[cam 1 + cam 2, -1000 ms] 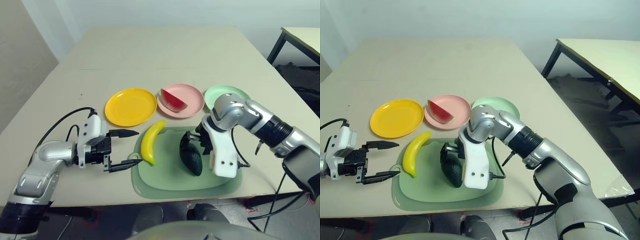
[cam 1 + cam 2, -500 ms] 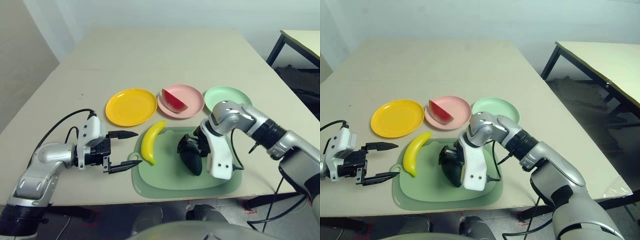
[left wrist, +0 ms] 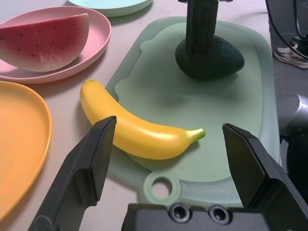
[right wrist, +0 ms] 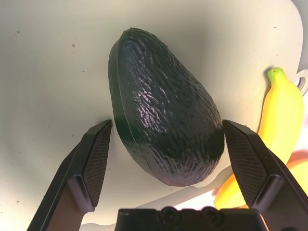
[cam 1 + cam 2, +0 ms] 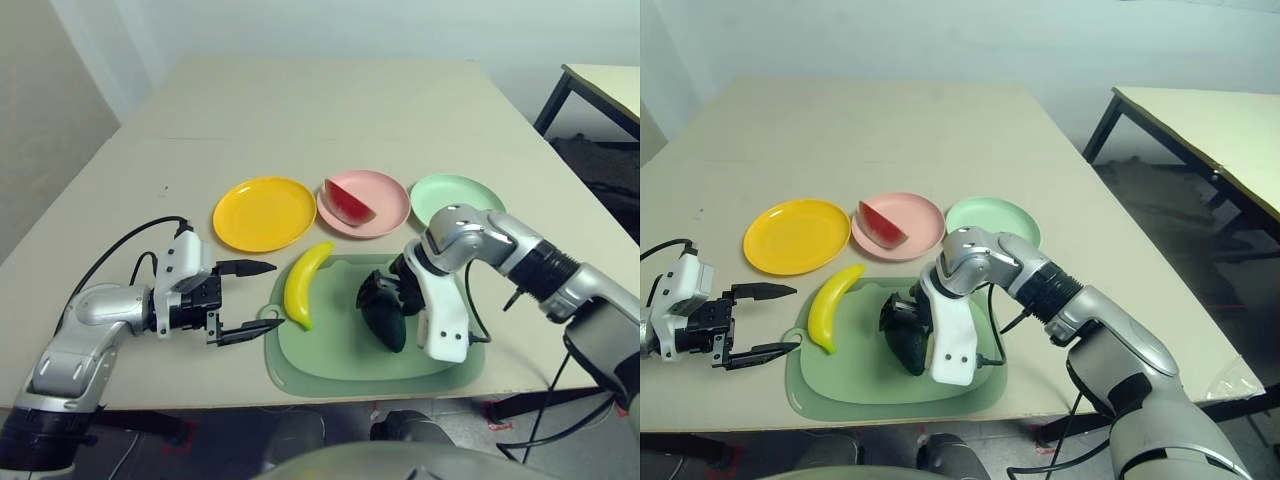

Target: Place the fruits into color-matched plates.

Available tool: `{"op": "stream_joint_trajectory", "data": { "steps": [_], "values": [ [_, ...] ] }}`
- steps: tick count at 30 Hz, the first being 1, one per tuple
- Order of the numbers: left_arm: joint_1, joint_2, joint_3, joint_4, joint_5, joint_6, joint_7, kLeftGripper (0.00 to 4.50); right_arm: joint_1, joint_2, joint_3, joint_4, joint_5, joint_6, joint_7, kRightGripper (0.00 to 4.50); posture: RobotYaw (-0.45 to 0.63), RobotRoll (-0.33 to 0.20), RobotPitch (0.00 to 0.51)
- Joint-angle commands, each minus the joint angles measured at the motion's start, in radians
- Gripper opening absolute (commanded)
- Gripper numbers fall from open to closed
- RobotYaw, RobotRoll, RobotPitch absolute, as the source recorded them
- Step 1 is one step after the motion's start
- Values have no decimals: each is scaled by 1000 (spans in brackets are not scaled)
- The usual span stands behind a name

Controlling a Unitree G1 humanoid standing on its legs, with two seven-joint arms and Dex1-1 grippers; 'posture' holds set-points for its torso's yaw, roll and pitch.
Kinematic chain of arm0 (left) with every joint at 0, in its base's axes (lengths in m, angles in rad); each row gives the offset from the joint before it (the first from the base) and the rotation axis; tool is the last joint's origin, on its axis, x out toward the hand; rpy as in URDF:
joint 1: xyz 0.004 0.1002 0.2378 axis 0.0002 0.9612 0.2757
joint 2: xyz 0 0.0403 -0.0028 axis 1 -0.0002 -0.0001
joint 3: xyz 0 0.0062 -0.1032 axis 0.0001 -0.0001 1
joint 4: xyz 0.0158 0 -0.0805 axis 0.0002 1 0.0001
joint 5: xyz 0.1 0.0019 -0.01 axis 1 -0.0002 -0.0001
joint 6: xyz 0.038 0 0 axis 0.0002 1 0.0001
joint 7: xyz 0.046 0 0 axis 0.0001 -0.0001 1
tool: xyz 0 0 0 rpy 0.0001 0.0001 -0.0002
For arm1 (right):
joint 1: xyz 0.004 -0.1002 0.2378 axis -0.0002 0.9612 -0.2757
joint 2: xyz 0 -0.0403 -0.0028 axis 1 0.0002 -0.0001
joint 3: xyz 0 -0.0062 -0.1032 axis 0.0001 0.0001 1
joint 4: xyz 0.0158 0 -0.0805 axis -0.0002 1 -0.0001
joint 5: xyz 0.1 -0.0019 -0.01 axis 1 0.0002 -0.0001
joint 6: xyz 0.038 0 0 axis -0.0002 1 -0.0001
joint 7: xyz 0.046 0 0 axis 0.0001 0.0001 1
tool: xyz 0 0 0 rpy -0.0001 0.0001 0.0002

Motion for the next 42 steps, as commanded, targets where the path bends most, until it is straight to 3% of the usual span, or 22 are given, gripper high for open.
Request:
{"op": "stream_joint_trajectory", "data": {
  "steps": [1,3,10,19,34,42],
  "values": [
    [2,4,6,-1,6,-7,3,4500,38,-11,66,6,6,31,53,3741,171,0,24],
    [2,4,5,-1,7,-8,4,4500,38,-23,65,-11,25,45,70,3201,169,0,24],
    [-13,5,-1,11,9,-12,-1,4500,-17,-75,39,-138,192,170,195,3200,159,0,21],
    [-27,2,-8,14,7,-9,-6,4500,-93,-86,-22,-100,272,273,282,3199,147,0,20],
    [-77,-31,2,19,-26,70,61,4500,-354,-55,-92,462,54,135,236,3199,129,0,14],
    [-112,-84,-4,-14,-48,102,129,4500,-469,1,-100,753,-142,141,26,3199,128,0,13]
  ]
}}
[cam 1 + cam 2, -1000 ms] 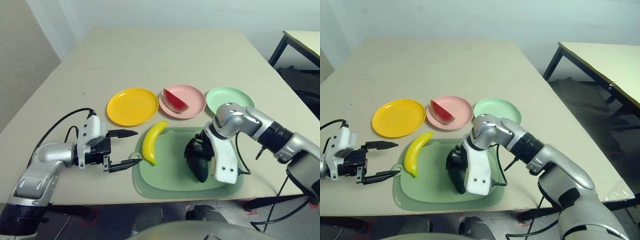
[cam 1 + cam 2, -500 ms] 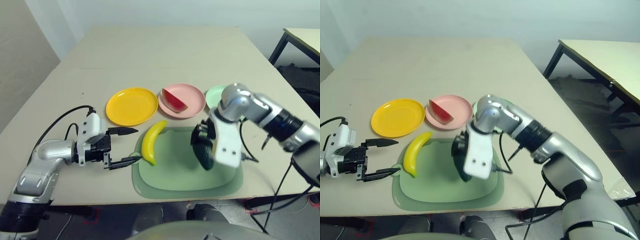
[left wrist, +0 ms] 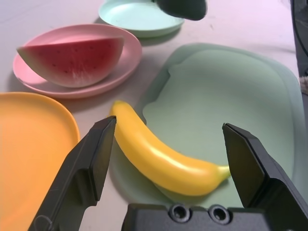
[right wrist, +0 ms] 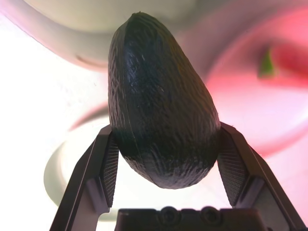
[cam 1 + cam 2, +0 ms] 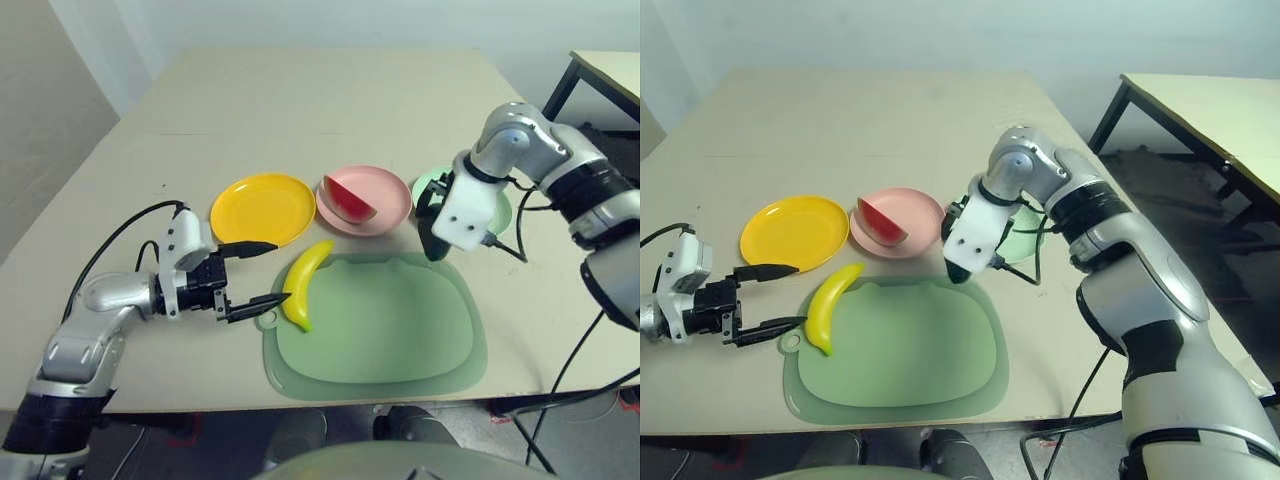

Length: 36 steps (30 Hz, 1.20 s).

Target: Place the fruits into color-matched plates.

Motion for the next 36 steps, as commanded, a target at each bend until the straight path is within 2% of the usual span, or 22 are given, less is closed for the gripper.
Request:
{"op": "stream_joint_trajectory", "data": {
  "steps": [1,9,19,36],
  "values": [
    [-16,-13,-4,-17,-2,5,19,4500,-37,15,-7,101,-84,11,-90,3199,127,0,13],
    [-12,-10,-18,-22,25,-12,25,4500,-47,43,20,255,-244,77,-282,3198,131,0,16],
    [29,1,-18,-50,32,-7,27,4500,-37,61,54,343,-404,221,-464,3197,149,0,20],
    [57,0,2,-86,14,16,55,4500,35,78,47,361,-448,241,-485,3196,159,0,27]
  ]
}}
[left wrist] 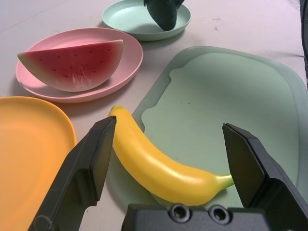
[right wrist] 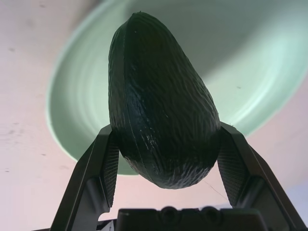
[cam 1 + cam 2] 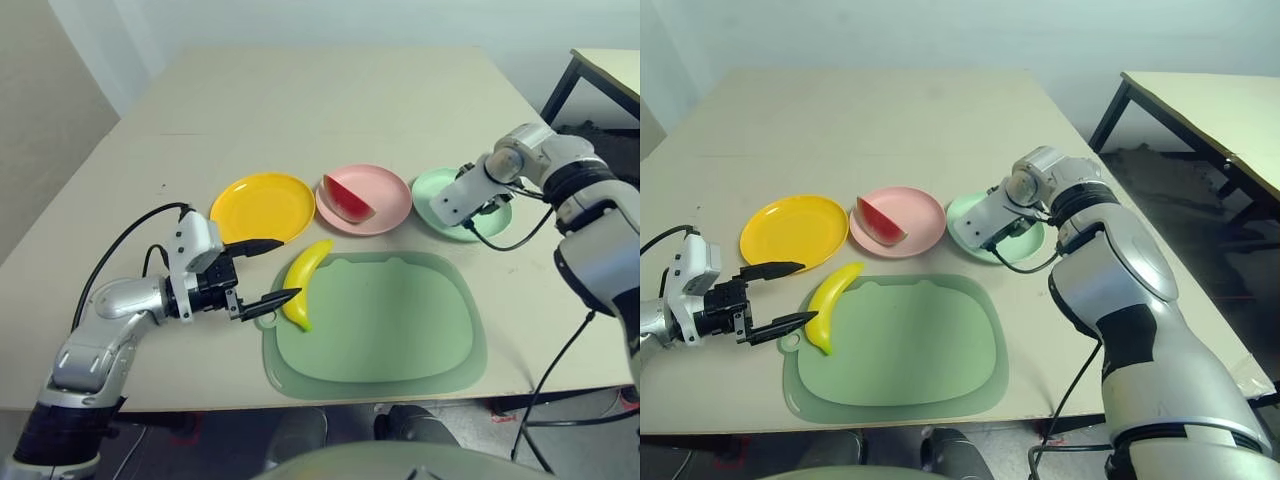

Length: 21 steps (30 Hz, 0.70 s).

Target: Place the fruits into color-matched plates.

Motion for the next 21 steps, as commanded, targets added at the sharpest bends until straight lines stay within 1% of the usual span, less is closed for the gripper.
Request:
{"op": "stream_joint_trajectory", "data": {
  "steps": [1,3,5,14,18,21],
  "values": [
    [8,10,8,-14,-4,9,-1,4500,17,8,-2,0,-11,-1,-23,3196,161,0,28],
    [10,12,9,-14,-4,10,-1,4500,16,11,-8,0,-8,5,-38,3919,161,0,28],
    [12,13,9,-15,-4,10,-1,4500,16,11,-13,2,-4,8,-38,4484,157,0,28],
    [4,13,5,-11,-4,7,-3,4500,-11,0,-30,0,3,38,-36,4484,155,0,29],
    [7,33,18,-3,-3,0,-21,4500,-48,-15,-90,-23,69,24,95,4484,153,0,27],
    [0,51,27,3,-11,-1,-40,4500,-53,-44,-162,-78,174,-8,309,4484,141,0,27]
  ]
}}
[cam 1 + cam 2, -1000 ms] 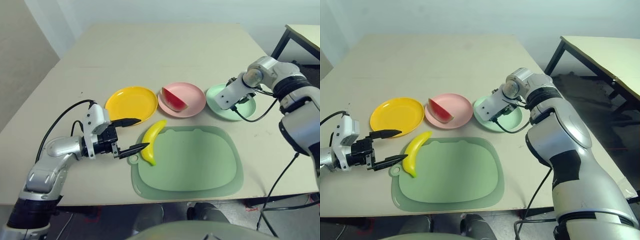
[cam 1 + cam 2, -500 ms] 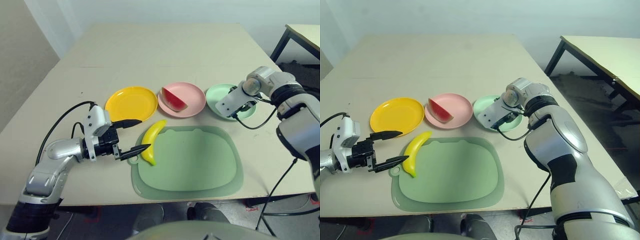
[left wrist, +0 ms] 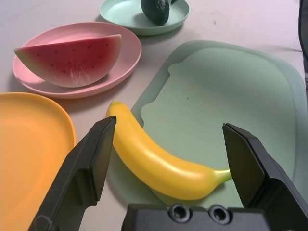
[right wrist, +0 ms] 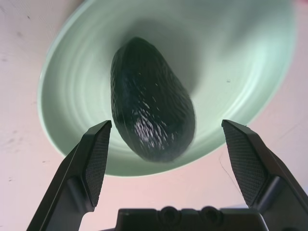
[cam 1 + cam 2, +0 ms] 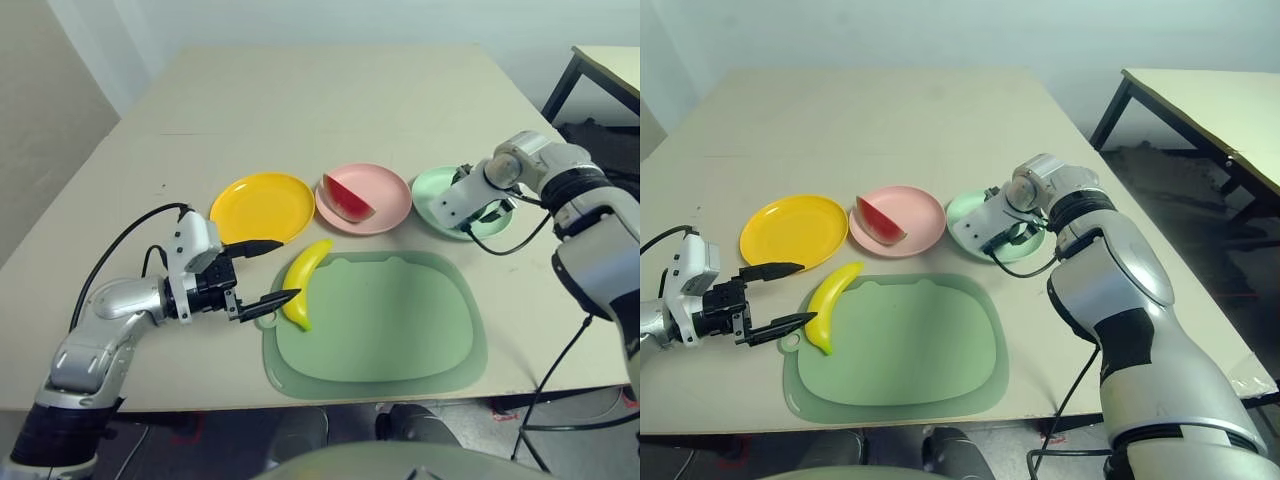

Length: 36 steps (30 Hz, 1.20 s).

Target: Place the fruits into color-matched plates.

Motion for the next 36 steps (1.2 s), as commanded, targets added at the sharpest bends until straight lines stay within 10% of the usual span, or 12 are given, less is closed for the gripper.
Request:
{"op": "stream_joint_trajectory", "data": {
  "steps": [1,5,8,10,22,36],
  "values": [
    [-7,22,22,3,-10,-3,-26,4500,0,-34,-72,-76,115,-39,220,4484,135,0,27],
    [-37,63,25,24,-14,-6,-75,4500,125,-140,-52,-393,442,132,499,4484,129,0,26],
    [-85,113,10,72,17,-37,-136,4500,289,-347,67,-979,957,649,514,4484,130,0,29],
    [-99,137,-7,92,43,-62,-162,4500,363,-380,26,-1143,1081,830,514,4484,138,0,32],
    [-257,212,-120,185,239,-293,-269,4500,822,-187,-337,-1552,1229,1248,84,4484,147,0,33],
    [-687,109,-414,672,503,-1211,-349,4500,1194,-8,-521,-1634,1262,1047,-52,4484,146,0,25]
  ]
}}
